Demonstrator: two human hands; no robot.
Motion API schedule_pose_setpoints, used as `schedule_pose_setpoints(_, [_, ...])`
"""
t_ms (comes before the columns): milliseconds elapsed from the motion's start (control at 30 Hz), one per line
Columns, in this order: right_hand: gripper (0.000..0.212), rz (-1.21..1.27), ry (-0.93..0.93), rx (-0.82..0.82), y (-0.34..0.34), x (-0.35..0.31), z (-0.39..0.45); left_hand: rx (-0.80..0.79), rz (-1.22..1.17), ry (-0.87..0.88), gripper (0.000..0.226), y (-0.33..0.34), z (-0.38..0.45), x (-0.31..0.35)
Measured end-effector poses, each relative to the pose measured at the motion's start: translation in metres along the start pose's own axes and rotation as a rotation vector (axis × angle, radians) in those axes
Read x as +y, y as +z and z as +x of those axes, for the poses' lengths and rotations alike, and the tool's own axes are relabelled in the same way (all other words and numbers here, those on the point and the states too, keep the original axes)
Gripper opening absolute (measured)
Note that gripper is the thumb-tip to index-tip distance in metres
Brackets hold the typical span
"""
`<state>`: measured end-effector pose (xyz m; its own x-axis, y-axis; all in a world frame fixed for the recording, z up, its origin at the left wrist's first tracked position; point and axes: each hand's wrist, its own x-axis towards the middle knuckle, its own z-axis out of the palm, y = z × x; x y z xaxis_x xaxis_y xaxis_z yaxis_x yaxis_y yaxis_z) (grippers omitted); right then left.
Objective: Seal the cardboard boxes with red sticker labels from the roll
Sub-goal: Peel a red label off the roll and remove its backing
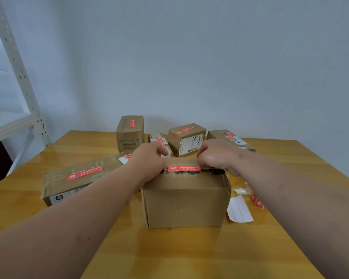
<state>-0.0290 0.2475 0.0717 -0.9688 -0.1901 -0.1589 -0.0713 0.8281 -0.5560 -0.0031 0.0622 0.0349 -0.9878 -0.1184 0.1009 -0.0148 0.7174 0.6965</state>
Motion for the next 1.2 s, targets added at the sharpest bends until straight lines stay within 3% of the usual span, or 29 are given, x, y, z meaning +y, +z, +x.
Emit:
schedule_pose_setpoints(67, [0.037,-0.005,0.026,0.007,0.002,0.001,0.001,-0.015,-0.066,-0.032,0.023,0.000,-0.001,0.001])
schedule_pose_setpoints(233, [0.102,-0.057,0.111,-0.004,0.013,-0.005,0.002,-0.108,-0.048,-0.077,0.053,0.002,-0.004,0.014])
schedule_pose_setpoints(400, [0.086,0.052,0.140,-0.044,0.017,0.000,0.000,-0.126,-0.024,-0.127,0.054,0.003,-0.004,0.015])
schedule_pose_setpoints(633, [0.112,0.055,0.207,0.004,0.023,-0.004,-0.003,-0.141,-0.138,-0.211,0.054,0.008,-0.005,0.015])
schedule_pose_setpoints(700, [0.104,0.091,0.212,-0.006,0.020,-0.006,-0.007,-0.145,-0.168,-0.228,0.056,0.009,-0.005,0.013])
schedule_pose_setpoints(833, [0.062,0.337,0.190,-0.111,0.009,0.006,-0.010,-0.191,-0.280,-0.248,0.051,0.005,-0.007,0.010])
schedule_pose_setpoints(1033, [0.054,0.493,0.171,-0.153,0.003,0.017,-0.015,-0.200,-0.378,-0.292,0.048,0.004,-0.007,0.006])
schedule_pose_setpoints(1167, [0.020,0.483,0.220,-0.103,0.010,0.008,-0.018,-0.119,-0.343,-0.270,0.032,0.013,-0.005,0.002])
schedule_pose_setpoints(1200, [0.029,0.426,0.216,-0.062,0.015,0.005,-0.015,-0.094,-0.297,-0.249,0.032,0.016,-0.004,0.000])
